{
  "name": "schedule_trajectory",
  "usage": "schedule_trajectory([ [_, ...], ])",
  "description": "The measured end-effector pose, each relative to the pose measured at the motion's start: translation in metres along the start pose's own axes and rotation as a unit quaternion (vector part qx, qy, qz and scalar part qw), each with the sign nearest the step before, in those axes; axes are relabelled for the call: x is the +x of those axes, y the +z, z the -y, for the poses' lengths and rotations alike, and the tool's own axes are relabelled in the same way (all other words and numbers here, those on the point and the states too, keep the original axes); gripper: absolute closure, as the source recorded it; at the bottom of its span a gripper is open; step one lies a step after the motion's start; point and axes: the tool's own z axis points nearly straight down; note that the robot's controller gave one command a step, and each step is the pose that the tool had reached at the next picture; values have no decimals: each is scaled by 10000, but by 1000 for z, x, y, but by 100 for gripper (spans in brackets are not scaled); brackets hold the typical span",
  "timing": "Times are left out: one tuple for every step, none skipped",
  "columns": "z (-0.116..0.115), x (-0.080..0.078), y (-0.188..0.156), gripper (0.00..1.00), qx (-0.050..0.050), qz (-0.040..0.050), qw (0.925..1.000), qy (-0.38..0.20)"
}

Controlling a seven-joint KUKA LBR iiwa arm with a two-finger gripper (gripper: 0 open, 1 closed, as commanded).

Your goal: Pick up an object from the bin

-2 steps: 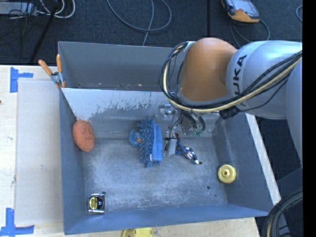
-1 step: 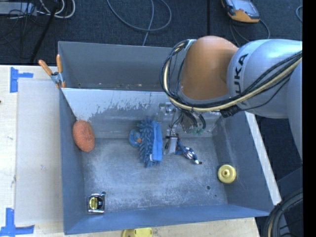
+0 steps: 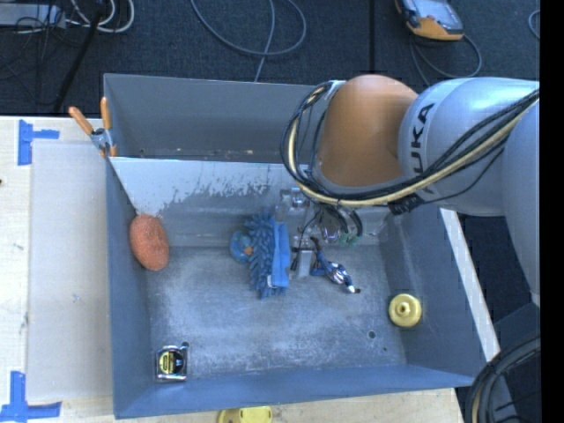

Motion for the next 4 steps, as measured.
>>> schedule_trajectory([
  [2,6,70,0,-2,-29,9992,392],
  [-15,2,80,100,-1,30,9974,725],
  [-15,2,80,100,-1,30,9974,725],
  [-13,24,60,100,9,-71,9975,710],
])
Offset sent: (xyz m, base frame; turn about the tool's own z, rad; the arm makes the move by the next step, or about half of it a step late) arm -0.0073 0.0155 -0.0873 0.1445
